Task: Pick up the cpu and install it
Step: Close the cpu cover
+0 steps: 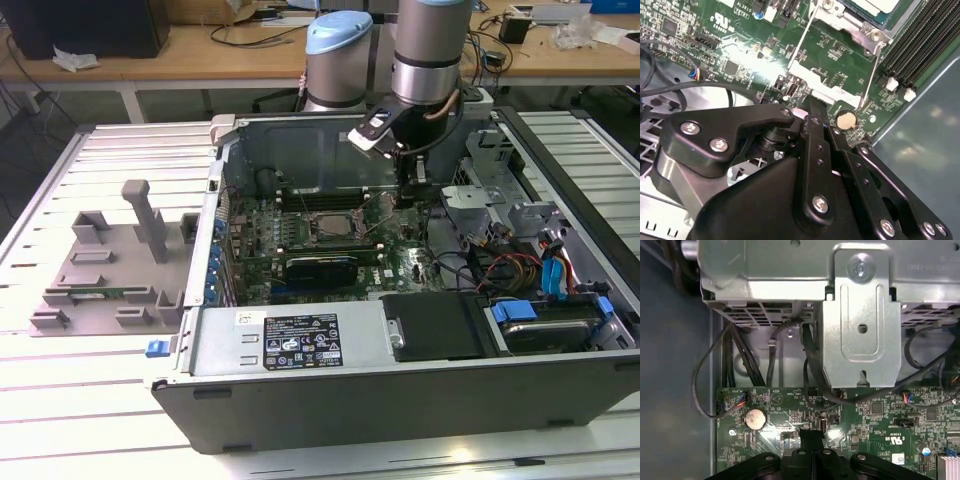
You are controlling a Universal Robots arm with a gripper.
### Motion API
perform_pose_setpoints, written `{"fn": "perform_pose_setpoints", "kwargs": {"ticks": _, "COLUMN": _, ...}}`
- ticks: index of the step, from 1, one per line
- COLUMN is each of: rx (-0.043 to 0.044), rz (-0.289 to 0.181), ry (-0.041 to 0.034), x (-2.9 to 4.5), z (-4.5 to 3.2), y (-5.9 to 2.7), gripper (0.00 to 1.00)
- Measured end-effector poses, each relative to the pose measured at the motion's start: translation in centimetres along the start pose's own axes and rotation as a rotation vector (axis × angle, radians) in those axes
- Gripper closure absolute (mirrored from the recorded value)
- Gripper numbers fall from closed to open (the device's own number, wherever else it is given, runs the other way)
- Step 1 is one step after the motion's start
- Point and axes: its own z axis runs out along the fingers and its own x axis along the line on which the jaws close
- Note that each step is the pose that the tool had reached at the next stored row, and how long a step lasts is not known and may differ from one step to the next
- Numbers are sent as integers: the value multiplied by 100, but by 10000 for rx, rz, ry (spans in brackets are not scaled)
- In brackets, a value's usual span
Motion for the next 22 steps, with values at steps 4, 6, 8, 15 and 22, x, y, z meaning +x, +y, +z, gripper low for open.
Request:
{"fn": "perform_pose_setpoints", "kwargs": {"ticks": 4, "rx": -19, "rz": -1, "ry": 0, "x": -1, "z": 0, "y": -89, "gripper": 89}}
{"fn": "perform_pose_setpoints", "kwargs": {"ticks": 6, "rx": -46, "rz": 7, "ry": 23, "x": 0, "z": 4, "y": -164, "gripper": 89}}
{"fn": "perform_pose_setpoints", "kwargs": {"ticks": 8, "rx": -85, "rz": 5, "ry": 8, "x": -1, "z": -2, "y": -225, "gripper": 89}}
{"fn": "perform_pose_setpoints", "kwargs": {"ticks": 15, "rx": -227, "rz": 10, "ry": 30, "x": 7, "z": -10, "y": -526, "gripper": 89}}
{"fn": "perform_pose_setpoints", "kwargs": {"ticks": 22, "rx": -213, "rz": 8, "ry": 31, "x": 10, "z": -2, "y": -617, "gripper": 89}}
